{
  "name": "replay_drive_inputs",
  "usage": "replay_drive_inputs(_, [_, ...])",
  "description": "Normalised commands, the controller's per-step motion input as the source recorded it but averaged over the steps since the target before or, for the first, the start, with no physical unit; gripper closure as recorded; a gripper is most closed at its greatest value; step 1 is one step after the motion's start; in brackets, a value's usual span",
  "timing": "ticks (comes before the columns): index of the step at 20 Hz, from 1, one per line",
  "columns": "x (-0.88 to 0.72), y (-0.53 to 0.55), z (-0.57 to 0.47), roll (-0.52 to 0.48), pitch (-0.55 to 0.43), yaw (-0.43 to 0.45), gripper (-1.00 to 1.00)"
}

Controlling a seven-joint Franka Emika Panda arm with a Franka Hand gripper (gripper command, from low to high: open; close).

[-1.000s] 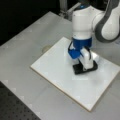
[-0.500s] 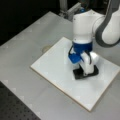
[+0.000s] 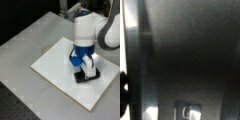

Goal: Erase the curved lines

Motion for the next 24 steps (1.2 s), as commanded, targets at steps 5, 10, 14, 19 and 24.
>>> replay_drive_inputs(5, [-0.23, 0.41, -0.67, -0.066, -0.22, -0.335, 1.0])
replay_drive_inputs(10, [-0.36, 0.22, -0.47, -0.144, -0.069, -0.225, 1.0])
replay_drive_inputs(14, [-0.61, -0.18, -0.11, -0.238, 0.079, -0.04, 1.0])
replay_drive_inputs(19, [-0.6, -0.28, 0.05, -0.26, 0.111, 0.104, 1.0])
replay_drive_inputs(24, [-0.17, -0.24, 0.24, -0.213, 0.188, 0.199, 1.0])
